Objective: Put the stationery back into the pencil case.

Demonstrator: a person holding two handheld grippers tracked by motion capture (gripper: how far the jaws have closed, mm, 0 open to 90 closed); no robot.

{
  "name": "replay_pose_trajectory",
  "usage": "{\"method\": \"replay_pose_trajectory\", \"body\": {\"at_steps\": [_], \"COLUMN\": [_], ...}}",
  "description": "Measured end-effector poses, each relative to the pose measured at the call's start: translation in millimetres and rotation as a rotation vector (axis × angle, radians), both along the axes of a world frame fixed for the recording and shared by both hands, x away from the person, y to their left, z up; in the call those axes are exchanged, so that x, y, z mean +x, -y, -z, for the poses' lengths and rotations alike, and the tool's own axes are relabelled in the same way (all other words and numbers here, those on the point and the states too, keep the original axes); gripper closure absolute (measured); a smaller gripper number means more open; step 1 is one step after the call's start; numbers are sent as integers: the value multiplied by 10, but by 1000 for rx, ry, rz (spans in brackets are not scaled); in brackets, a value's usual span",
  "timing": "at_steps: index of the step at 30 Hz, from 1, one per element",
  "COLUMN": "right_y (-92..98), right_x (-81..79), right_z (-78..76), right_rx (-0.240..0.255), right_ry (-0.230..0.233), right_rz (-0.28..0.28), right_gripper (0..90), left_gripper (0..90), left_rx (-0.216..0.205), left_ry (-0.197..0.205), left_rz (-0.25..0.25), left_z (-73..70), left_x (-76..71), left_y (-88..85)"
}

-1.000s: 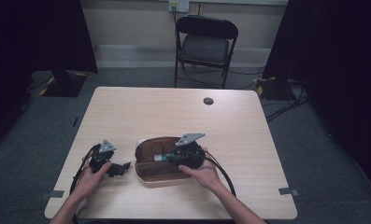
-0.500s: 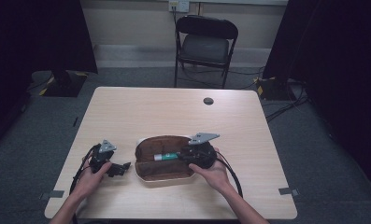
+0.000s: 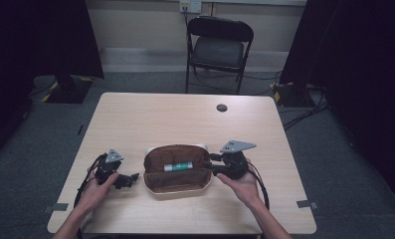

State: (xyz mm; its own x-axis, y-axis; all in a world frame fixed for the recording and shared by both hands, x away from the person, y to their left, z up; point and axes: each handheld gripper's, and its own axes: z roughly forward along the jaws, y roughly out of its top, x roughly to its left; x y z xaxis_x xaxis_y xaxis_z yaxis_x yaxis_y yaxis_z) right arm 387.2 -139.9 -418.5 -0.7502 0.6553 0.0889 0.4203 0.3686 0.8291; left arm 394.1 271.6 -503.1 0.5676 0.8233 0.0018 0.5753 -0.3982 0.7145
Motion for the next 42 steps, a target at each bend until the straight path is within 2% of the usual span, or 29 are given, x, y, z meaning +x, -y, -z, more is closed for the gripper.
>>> {"method": "replay_pose_trajectory", "body": {"at_steps": [6,11,17,18,19,20,21,25,27,29,31,32,37,42], "right_y": [277,442,759,759,856,856,962,1124,1198,1245,1257,1268,1268,1262], "right_x": [-18,-28,-49,-49,-43,-43,-25,53,104,132,141,159,127,111], "right_z": [-75,-63,122,122,205,205,300,490,588,660,684,745,813,813], "right_rx": [17,23,9,9,-12,-12,-36,-89,-135,-161,-163,-186,-165,-168], "right_ry": [30,35,2,2,-13,-13,-25,-60,-76,-91,-108,-125,-66,-68], "right_rz": [99,149,255,255,287,287,322,385,423,452,459,478,498,520], "right_gripper": [514,481,401,401,374,374,352,319,296,277,262,236,187,172], "left_gripper": [0,0,0,0,0,0,0,0,0,0,0,0,0,0], "left_rx": [-1,0,-1,-1,-1,-1,-1,-1,0,0,0,1,1,-1], "left_ry": [0,0,0,0,0,0,0,0,0,0,0,-1,1,0], "left_rz": [0,0,0,0,-1,-1,-1,-1,0,-1,0,0,-1,-3], "left_z": [0,0,0,0,0,0,0,0,0,0,0,-2,0,-1], "left_x": [0,0,0,0,0,0,0,0,0,0,0,1,1,5], "left_y": [0,0,0,0,0,0,0,0,0,0,0,-1,0,0]}}
